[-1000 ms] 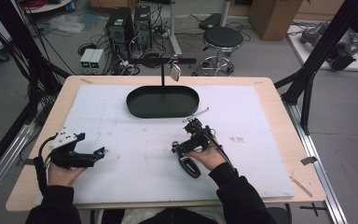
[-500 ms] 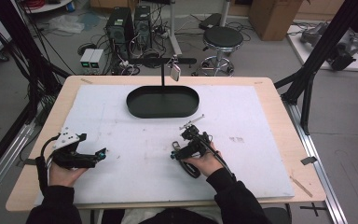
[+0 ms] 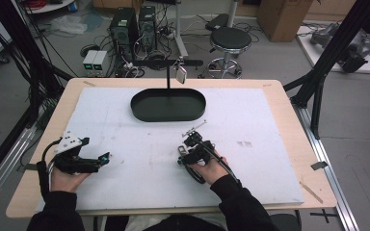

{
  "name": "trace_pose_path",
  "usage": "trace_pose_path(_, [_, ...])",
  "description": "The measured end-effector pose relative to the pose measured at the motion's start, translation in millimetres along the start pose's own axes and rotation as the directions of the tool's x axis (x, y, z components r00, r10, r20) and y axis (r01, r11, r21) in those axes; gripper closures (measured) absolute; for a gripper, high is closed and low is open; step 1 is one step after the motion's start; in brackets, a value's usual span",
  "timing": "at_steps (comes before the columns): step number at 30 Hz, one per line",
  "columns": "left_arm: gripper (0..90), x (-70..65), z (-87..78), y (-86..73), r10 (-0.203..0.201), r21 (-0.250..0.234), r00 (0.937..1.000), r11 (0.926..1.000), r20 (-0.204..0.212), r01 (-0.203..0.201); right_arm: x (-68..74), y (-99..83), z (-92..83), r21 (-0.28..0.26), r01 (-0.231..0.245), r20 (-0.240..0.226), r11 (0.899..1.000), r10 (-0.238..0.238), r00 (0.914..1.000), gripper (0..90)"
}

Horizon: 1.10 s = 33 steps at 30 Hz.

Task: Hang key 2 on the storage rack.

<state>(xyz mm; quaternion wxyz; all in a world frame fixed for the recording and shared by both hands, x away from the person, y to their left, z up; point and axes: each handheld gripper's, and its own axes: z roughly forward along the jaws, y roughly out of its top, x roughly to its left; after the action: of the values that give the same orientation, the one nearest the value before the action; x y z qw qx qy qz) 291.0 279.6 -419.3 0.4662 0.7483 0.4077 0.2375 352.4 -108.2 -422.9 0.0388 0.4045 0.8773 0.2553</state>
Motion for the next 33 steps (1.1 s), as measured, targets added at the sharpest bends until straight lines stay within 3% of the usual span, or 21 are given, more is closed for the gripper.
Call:
trace_pose_path(5, [3.1,-0.1,0.0,0.1,0.000,-0.001,1.0000,1.0000,0.000,0.000,-0.4,-0.5,-1.2,0.008,0.003,0.011,1.000,-0.003,0.9999,58.0])
trace_pose_path(11, [3.2,0.3,-0.1,0.0,-0.001,-0.005,1.0000,1.0000,0.000,0.001,6.4,-0.3,0.1,0.020,0.047,0.094,0.999,-0.049,0.9944,70.5])
trace_pose_path(13, [3.2,0.3,-0.1,0.0,0.000,-0.005,1.0000,1.0000,-0.001,0.000,8.5,0.1,0.1,0.025,0.061,0.103,0.998,-0.063,0.9927,74.3])
trace_pose_path(14, [3.2,0.3,-0.1,0.1,0.000,-0.004,1.0000,1.0000,-0.001,0.000,9.3,0.2,-0.7,0.029,0.065,0.108,0.997,-0.067,0.9918,81.9])
trace_pose_path(17, [3.2,0.0,-0.1,0.1,0.001,-0.005,1.0000,1.0000,-0.001,-0.001,10.8,-0.2,-1.7,0.026,0.086,0.105,0.996,-0.088,0.9906,85.2])
trace_pose_path(19, [3.2,0.1,-0.2,0.1,0.001,-0.005,1.0000,1.0000,-0.003,-0.001,9.1,-0.3,-2.5,0.022,0.084,0.093,0.996,-0.085,0.9920,86.6])
trace_pose_path(24, [3.2,0.5,-0.2,0.1,-0.001,-0.006,1.0000,1.0000,-0.002,0.001,-2.7,-1.1,-4.8,0.004,0.043,0.008,0.999,-0.043,0.9990,87.6])
trace_pose_path(33, [3.2,1.0,0.5,0.1,-0.001,-0.005,1.0000,1.0000,0.001,0.001,-18.4,-3.7,-18.5,-0.067,-0.020,-0.103,0.998,0.013,0.9946,88.0])
